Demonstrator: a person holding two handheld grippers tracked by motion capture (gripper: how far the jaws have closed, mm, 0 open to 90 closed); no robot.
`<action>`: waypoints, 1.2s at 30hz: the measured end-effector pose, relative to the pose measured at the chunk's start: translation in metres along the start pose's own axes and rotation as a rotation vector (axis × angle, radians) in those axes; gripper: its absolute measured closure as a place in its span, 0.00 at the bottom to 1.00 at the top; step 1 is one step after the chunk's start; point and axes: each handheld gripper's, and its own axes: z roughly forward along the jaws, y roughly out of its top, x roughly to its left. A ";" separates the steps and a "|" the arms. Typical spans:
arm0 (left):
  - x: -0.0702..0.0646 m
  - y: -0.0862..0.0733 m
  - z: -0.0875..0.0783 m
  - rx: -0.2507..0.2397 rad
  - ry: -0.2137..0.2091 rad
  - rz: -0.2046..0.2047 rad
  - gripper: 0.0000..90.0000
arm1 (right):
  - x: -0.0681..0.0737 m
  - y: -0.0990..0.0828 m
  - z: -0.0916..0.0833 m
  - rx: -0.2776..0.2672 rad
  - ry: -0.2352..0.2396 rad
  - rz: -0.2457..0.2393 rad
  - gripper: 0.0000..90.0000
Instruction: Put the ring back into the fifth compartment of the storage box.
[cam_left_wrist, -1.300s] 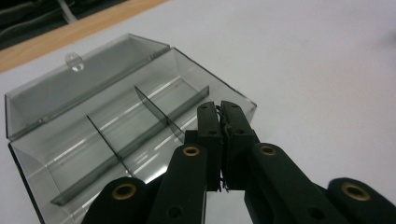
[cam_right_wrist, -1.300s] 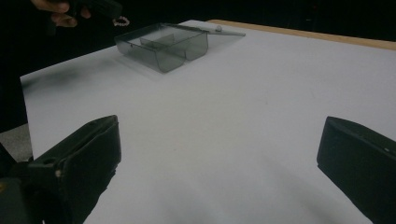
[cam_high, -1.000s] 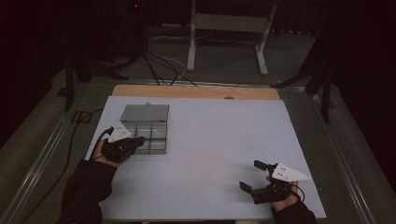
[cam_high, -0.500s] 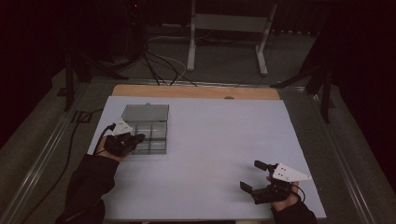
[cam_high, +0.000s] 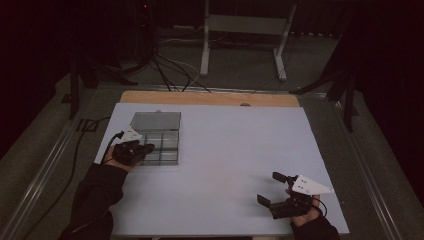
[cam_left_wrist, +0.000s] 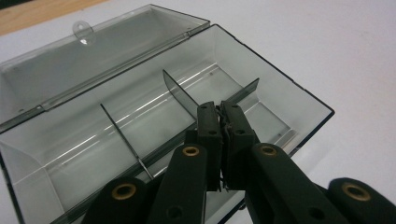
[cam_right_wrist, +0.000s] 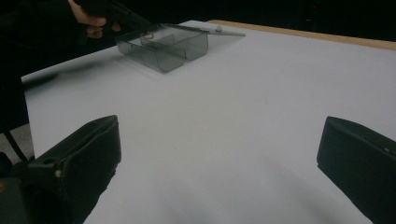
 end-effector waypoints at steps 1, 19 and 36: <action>0.001 0.000 0.001 0.008 -0.004 -0.002 0.99 | 0.000 0.000 0.000 0.000 0.000 -0.001 0.00; 0.005 -0.005 0.015 0.086 -0.006 -0.016 0.99 | 0.000 0.000 0.000 0.001 0.003 -0.001 0.00; 0.005 -0.003 0.010 0.052 0.028 -0.048 0.80 | 0.000 -0.001 0.000 0.003 0.005 0.001 0.00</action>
